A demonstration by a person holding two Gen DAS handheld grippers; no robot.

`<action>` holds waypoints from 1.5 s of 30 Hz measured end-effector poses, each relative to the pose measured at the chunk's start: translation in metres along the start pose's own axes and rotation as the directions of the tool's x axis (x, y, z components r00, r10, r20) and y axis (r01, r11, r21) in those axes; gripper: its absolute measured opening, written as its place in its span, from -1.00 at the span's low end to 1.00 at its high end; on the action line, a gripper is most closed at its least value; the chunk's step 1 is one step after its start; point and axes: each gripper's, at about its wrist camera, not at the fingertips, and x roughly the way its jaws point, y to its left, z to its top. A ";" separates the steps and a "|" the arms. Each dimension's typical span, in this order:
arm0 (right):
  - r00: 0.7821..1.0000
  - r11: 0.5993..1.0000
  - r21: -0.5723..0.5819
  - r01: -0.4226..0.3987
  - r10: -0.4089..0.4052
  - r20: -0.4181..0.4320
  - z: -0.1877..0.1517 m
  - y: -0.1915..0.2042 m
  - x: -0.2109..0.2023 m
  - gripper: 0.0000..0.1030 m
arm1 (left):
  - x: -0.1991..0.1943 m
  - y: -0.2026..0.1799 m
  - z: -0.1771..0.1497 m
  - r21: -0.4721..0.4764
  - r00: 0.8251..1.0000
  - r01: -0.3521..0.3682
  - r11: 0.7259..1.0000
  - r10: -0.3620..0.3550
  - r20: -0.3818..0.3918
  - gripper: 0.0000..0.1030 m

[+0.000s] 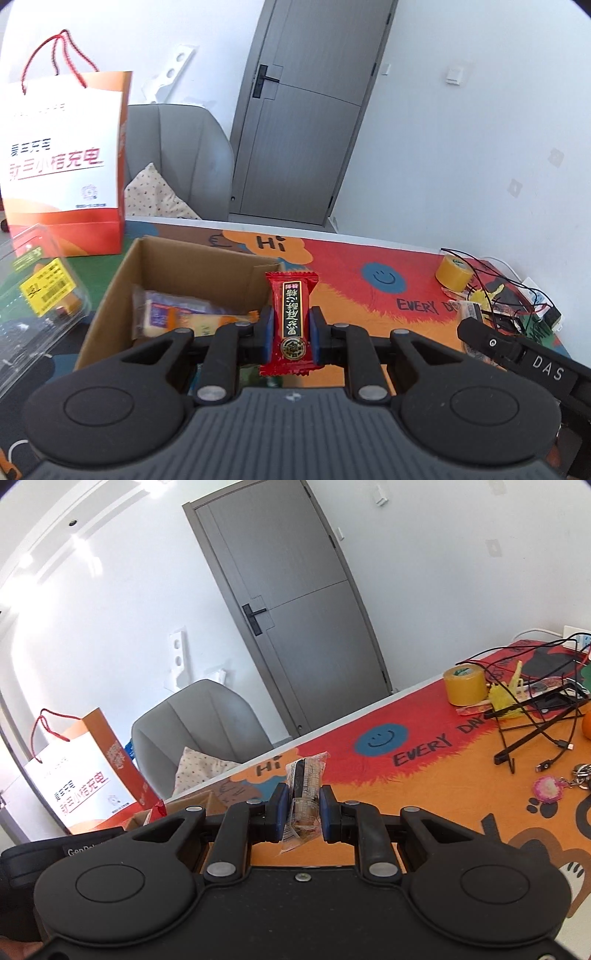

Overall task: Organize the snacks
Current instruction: 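Carry the red candy bar and clear-wrapped candy over the box and open both tools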

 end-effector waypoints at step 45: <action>0.953 0.961 -0.091 -0.261 0.241 -0.186 -0.045 0.142 0.041 -0.26 | -0.049 0.130 0.000 -0.193 0.988 -0.153 0.969 0.156 0.002 0.59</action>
